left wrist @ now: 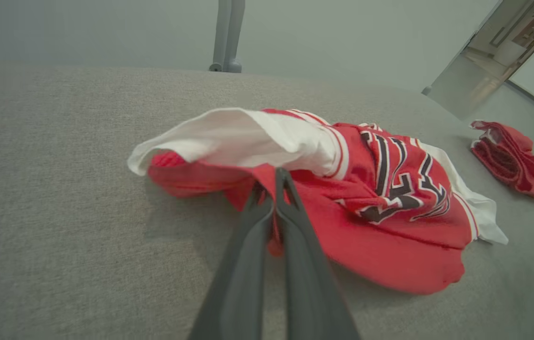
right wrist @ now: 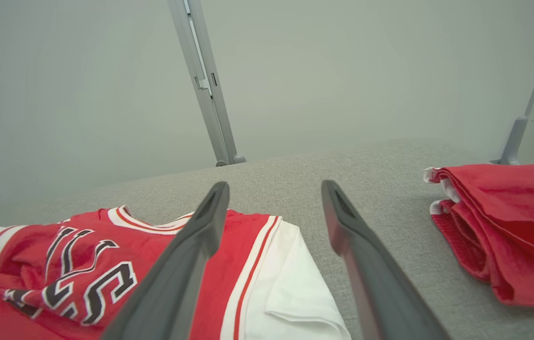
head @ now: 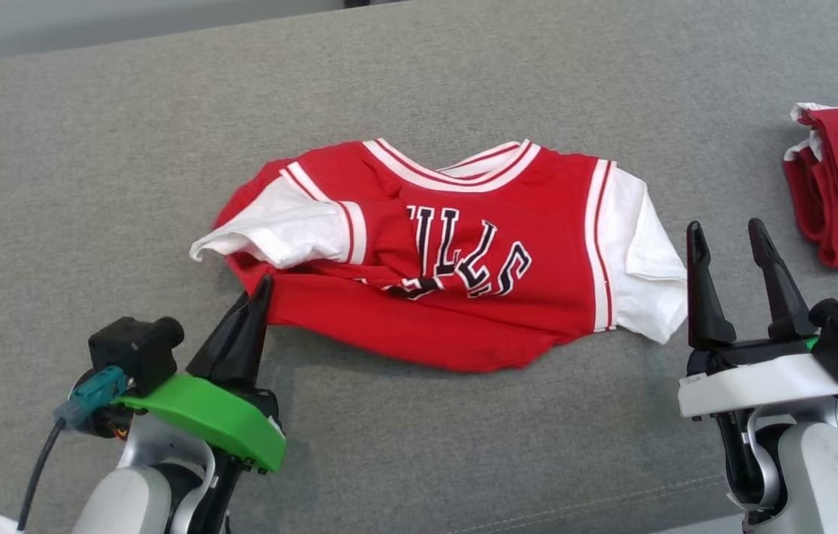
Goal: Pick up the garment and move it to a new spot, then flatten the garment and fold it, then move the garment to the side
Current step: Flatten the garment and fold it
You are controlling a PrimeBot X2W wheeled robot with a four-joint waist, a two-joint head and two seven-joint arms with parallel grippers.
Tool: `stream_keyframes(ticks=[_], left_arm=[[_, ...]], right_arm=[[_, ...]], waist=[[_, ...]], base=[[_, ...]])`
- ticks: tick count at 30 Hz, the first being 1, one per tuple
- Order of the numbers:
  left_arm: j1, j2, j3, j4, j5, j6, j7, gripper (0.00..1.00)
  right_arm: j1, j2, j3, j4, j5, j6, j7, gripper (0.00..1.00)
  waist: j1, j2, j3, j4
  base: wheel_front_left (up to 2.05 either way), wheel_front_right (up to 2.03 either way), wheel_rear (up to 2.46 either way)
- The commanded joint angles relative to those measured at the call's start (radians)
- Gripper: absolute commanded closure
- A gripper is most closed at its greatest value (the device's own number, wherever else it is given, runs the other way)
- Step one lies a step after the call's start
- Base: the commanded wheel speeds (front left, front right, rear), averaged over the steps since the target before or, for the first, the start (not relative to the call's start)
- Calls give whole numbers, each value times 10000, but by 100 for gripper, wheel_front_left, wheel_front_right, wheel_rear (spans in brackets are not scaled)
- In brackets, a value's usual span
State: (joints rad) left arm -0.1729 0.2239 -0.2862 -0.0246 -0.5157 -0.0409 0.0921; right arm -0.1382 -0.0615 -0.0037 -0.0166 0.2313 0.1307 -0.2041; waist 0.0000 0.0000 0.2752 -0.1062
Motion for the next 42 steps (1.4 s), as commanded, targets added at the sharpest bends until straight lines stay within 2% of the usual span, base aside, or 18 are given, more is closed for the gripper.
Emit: stream_keyframes(ticks=[1,4,5,8,16,20,26,31,37,42], left_arm=[[237,165,30,-645,-131,93,224,100],[583,316,90,-2067,-308,227,710,100],[740,400,165,-2934,-470,318,927,100],[911,552,328,-4079,-627,473,1229,100],[1145,777,727,-6211,-836,819,1670,100],[1067,879,880,-6659,-905,925,1881,100],[331,751,921,-5488,-1269,729,1854,100],[-805,530,1130,-3485,-1578,423,1497,100],[-2617,607,1430,-601,-1040,107,417,100],[-4063,857,1669,1342,-513,-126,-639,100]], right_arm=[[87,-16,-53,27,40,-1,-5,0],[92,-24,-115,50,84,-1,13,0],[118,-17,-157,65,98,-1,21,0],[144,-8,-198,66,92,-1,23,0],[182,17,-326,102,170,-1,-47,0],[186,40,-340,166,233,-1,-94,0],[-43,53,-147,221,247,-1,-87,0],[-196,67,-5,216,261,-1,-54,0],[-412,84,159,300,354,-1,-137,0],[-589,92,211,395,415,-1,-250,0]], waist=[[0,0,-226,483],[0,0,-328,798],[0,0,-407,968],[0,0,-458,1144],[0,0,-470,1219],[0,0,-450,1046],[0,0,-278,443],[0,0,132,-164],[0,0,765,-808],[0,0,1086,-1091]], base=[[0,0,0],[0,0,0],[0,0,0],[0,0,0],[0,0,0],[0,0,0],[0,0,0],[0,0,0],[0,0,0],[0,0,0]])
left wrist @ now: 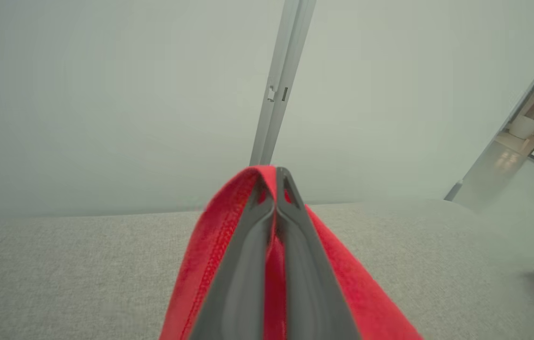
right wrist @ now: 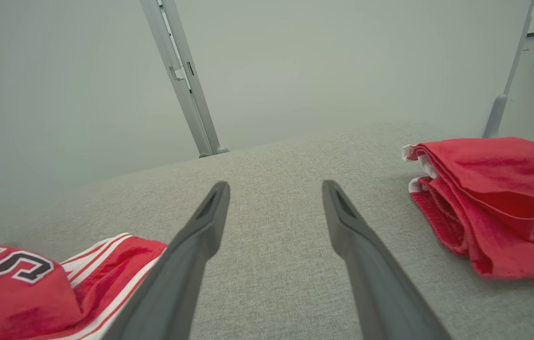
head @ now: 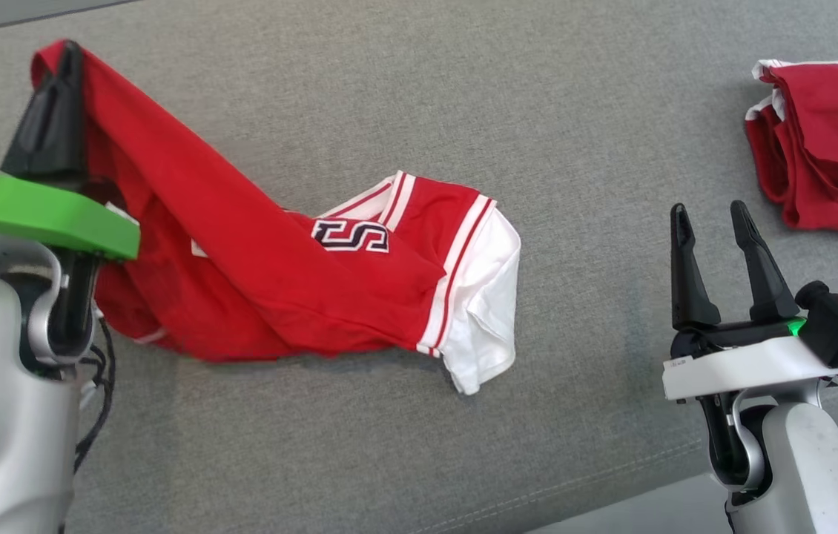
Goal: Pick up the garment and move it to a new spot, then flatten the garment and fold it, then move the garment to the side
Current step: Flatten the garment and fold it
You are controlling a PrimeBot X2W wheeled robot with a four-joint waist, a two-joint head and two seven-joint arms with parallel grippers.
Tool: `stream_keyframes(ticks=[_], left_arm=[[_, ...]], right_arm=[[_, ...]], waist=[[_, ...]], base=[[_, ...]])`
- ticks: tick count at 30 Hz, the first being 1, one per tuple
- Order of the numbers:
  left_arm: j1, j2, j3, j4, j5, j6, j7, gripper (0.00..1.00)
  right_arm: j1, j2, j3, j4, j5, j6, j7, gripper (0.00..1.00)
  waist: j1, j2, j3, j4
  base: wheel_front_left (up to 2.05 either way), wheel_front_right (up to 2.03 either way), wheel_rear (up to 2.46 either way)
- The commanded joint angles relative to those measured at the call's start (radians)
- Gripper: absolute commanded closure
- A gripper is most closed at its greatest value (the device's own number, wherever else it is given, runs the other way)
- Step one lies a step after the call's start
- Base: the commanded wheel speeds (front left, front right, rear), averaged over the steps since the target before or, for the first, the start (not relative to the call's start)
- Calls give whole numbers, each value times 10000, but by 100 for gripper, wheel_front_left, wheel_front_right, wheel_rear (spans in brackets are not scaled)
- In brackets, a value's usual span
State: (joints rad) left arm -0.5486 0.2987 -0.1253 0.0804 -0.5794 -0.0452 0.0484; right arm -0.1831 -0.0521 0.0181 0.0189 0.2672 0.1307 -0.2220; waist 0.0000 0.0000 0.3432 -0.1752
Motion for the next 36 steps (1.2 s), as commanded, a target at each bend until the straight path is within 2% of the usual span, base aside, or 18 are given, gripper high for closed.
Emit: stream_keyframes(ticks=[1,4,5,6,7,13,18,27,36], left_arm=[[-515,135,98,669,169,-102,-397,100],[-892,74,18,1856,56,-267,-561,100],[-994,38,-12,2161,38,-320,-638,83],[-1056,30,-43,2465,43,-357,-711,18],[-1051,29,-119,2725,121,-395,-806,0],[-620,-13,-388,3388,595,-319,-1577,0],[131,29,-455,3015,1189,215,-2529,0],[2052,-128,-220,776,1963,1288,-3083,0],[4116,-328,-287,-1247,2377,1822,-3124,0]], right_arm=[[-147,0,2,72,58,-1,-97,0],[-212,5,31,174,77,-1,-144,0],[-237,8,58,206,96,-1,-170,0],[-258,7,104,245,126,-1,-189,0],[-270,7,123,284,139,-1,-206,0],[-329,4,84,381,136,-1,-265,0],[-275,2,18,404,-77,-1,-266,0],[-187,-263,97,260,-404,-1,4,0],[183,-494,339,188,-586,-1,361,0]], waist=[[0,0,436,-424],[0,0,493,-449],[0,0,501,-444],[0,0,508,-434],[0,0,505,-418],[0,0,419,-143],[0,0,195,300],[0,0,-364,1061],[0,0,-1207,1533]], base=[[0,0,0],[0,0,0],[0,0,0],[0,0,0],[0,0,0],[0,0,0],[0,0,0],[0,0,0],[0,0,0]])
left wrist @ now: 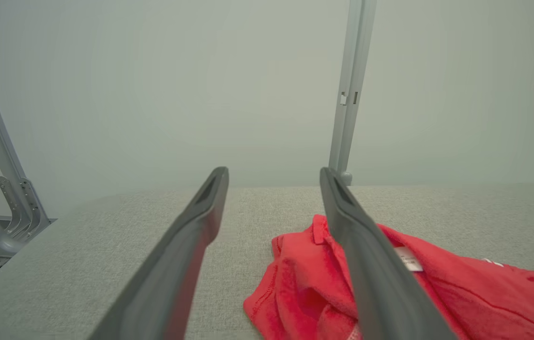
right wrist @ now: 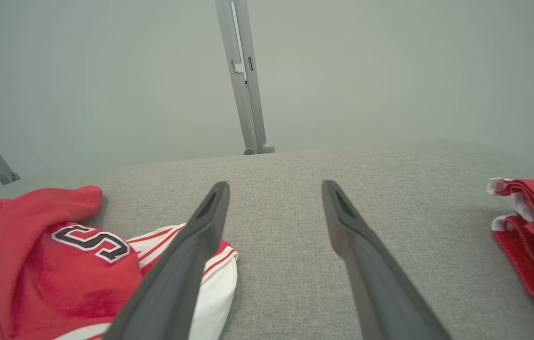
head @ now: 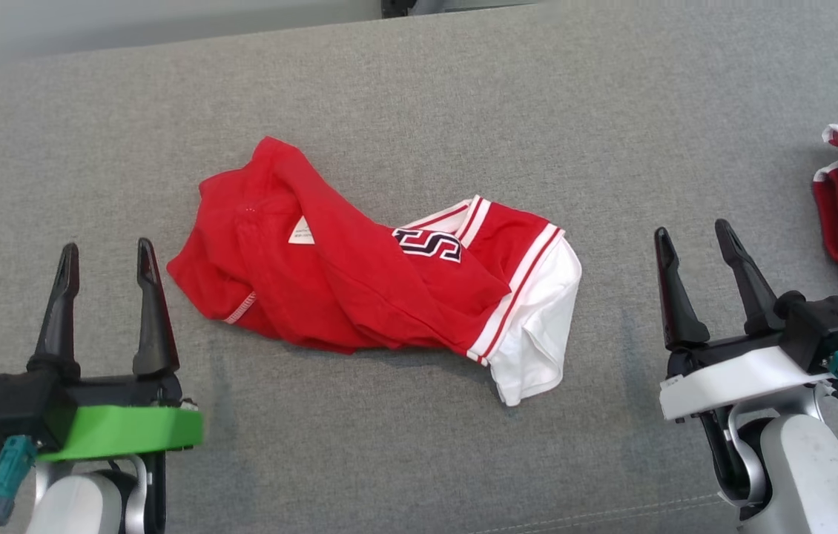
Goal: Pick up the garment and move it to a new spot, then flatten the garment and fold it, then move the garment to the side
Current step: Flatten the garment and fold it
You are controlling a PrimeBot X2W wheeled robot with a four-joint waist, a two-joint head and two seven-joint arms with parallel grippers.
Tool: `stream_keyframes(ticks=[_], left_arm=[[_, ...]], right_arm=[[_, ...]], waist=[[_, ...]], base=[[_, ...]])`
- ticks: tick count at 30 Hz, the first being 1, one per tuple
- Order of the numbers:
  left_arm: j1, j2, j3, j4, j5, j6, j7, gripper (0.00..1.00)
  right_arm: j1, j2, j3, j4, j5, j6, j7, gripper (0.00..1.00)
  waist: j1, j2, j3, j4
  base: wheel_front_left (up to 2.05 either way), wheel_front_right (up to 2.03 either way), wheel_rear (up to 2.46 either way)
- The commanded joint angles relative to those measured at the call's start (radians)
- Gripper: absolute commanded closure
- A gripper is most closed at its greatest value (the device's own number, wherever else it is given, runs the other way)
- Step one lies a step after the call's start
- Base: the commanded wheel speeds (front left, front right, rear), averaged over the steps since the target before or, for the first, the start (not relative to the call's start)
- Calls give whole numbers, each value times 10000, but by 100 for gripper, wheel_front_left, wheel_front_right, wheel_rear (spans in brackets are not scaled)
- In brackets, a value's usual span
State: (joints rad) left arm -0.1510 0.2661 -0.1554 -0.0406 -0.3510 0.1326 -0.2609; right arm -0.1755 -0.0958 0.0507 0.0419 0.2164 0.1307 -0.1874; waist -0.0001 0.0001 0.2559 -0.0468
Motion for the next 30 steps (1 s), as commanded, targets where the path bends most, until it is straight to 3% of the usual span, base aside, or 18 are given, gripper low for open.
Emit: stream_keyframes(ticks=[1,15,24,30], left_arm=[[304,-14,-15,-165,119,87,-33,0],[750,6,-339,-529,231,247,148,0],[412,-140,-582,-461,219,148,138,0],[190,-230,-647,-383,215,105,77,0]], right_arm=[[161,-63,17,-57,-79,-1,64,0],[485,-269,113,-221,-167,-1,501,0],[611,-381,1865,617,-427,-1,1462,0],[261,-228,2306,1714,-858,-1,1580,0]], waist=[[1,-1,-400,278],[1,-1,-635,569],[1,-1,-378,869],[1,-1,-72,979]], base=[[0,0,0],[0,0,0],[0,0,0],[0,0,0]])
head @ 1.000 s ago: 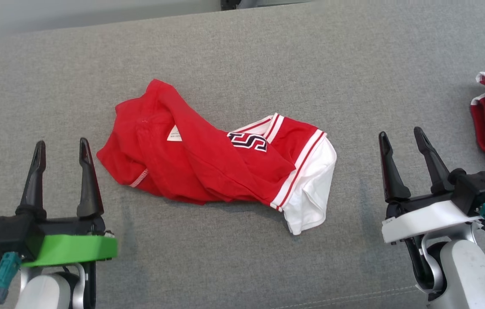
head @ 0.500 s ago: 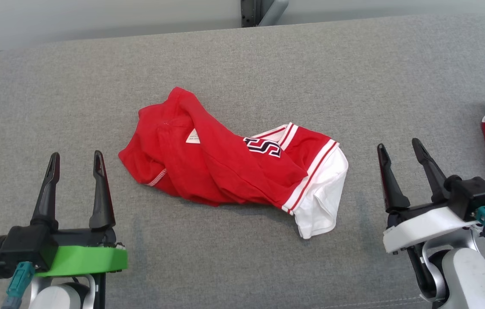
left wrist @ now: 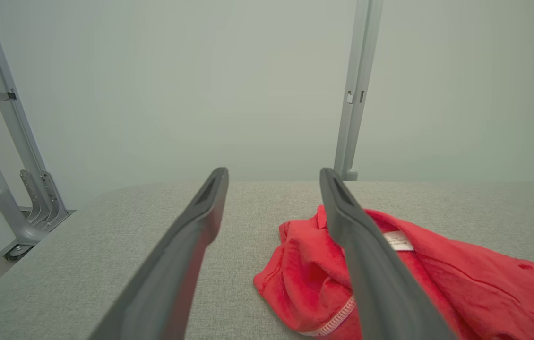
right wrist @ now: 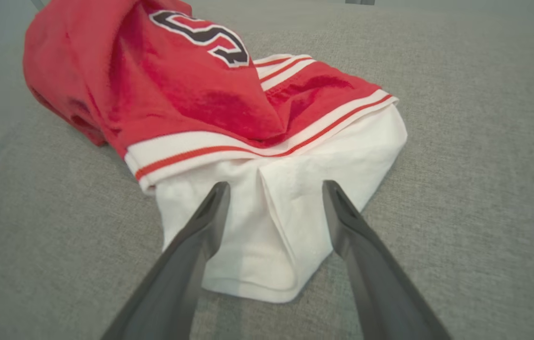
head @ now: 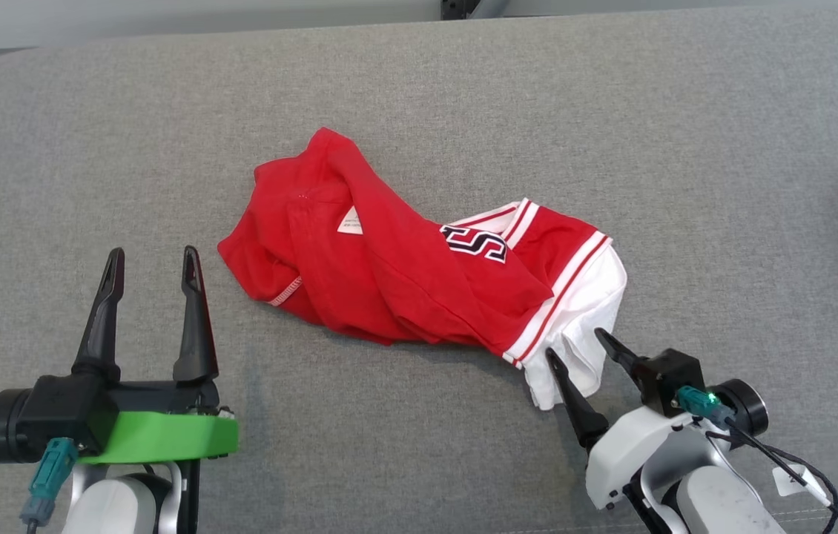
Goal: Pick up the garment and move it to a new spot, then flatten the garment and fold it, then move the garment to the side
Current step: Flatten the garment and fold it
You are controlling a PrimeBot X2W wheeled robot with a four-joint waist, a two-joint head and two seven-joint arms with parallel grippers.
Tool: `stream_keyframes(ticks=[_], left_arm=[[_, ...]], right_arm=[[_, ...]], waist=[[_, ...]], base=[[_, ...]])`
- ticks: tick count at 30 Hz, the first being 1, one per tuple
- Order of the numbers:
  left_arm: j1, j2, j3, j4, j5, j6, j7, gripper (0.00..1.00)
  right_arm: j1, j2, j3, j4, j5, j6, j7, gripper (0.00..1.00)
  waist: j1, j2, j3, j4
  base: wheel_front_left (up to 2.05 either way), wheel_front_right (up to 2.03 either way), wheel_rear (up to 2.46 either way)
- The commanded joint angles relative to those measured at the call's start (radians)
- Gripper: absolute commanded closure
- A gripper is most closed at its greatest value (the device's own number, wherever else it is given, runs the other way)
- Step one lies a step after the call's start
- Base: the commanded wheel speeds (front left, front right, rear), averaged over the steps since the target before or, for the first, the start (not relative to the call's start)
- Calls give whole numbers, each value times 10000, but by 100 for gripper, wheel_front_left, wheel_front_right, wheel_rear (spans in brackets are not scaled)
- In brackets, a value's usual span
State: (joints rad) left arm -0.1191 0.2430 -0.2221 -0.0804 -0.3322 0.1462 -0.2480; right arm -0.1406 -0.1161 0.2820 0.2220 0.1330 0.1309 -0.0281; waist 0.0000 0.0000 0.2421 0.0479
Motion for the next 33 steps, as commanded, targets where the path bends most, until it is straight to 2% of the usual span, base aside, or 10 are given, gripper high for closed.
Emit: stream_keyframes(ticks=[1,14,15,16,17,18,30,31,32,33], left_arm=[[-163,-12,13,20,28,-19,-63,0],[-420,-13,31,91,77,-82,-121,0],[-428,0,34,77,78,-86,-126,0],[-436,9,34,77,84,-88,-131,0],[-446,14,40,69,81,-85,-133,0],[-452,21,51,55,89,-74,-135,0],[-607,83,33,7,171,-85,-163,0],[-611,88,29,4,175,-85,-164,0],[-602,94,25,7,174,-82,-165,0],[-571,106,23,16,173,-77,-166,0]], right_arm=[[-191,29,-30,84,-69,-4,-80,0],[-899,483,-1426,1487,-481,-4,-930,0],[-917,508,-1603,1501,-481,-4,-1001,6],[-920,518,-1802,1526,-401,-4,-1063,57],[-931,537,-1928,1533,-352,-4,-1137,85],[-950,565,-2074,1538,-325,-4,-1215,100],[-1292,625,-3527,1657,295,-4,-1780,100],[-1315,628,-3610,1610,296,-4,-1851,88],[-1316,630,-3691,1566,325,-4,-1908,38],[-1319,632,-3746,1489,351,-4,-1987,0]], waist=[[0,0,115,35],[0,0,411,-53],[0,0,429,-72],[0,0,446,-87],[0,0,461,-101],[0,0,483,-123],[0,0,596,-330],[0,0,582,-346],[0,0,559,-366],[0,0,517,-394]], base=[[0,0,0],[0,0,0],[0,0,0],[0,0,0],[0,0,0],[0,0,0],[0,0,0],[0,0,0],[0,0,0],[0,0,0]])
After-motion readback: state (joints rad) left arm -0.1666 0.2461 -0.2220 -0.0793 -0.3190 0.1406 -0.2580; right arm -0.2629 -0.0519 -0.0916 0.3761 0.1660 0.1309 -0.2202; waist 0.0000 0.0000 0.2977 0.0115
